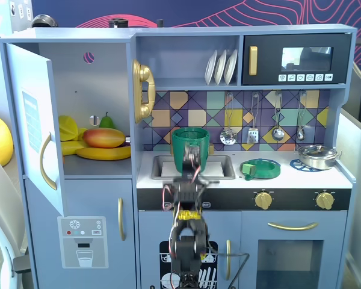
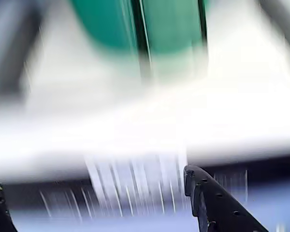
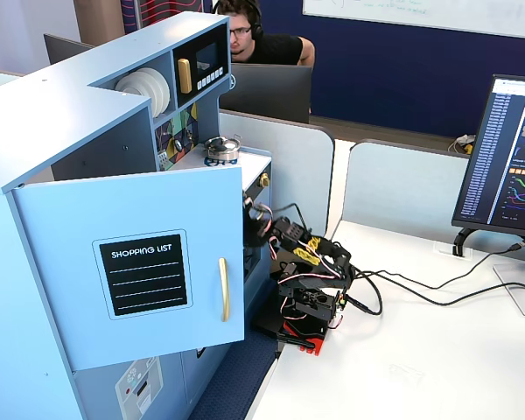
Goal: Pick up the green pineapple from the left cabinet and place it in the green recipient
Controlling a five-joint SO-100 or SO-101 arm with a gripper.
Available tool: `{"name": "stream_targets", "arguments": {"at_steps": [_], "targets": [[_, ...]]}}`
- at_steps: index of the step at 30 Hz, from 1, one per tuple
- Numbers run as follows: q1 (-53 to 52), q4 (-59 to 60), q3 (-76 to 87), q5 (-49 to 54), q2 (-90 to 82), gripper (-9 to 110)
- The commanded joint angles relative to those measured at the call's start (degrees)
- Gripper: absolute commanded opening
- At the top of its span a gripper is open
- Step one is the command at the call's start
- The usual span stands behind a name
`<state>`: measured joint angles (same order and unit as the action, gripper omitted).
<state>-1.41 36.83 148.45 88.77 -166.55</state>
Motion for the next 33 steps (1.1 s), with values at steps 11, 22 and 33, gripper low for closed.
{"name": "stream_targets", "arguments": {"at_steps": [11,22,33], "targets": [[0.5,26.0,22.0,-2.6,-15.5,26],[1.4,50.9,23.3,-2.5,-15.5,27],[0.4,50.9,23.3,-2.1,-15.6,25]]}}
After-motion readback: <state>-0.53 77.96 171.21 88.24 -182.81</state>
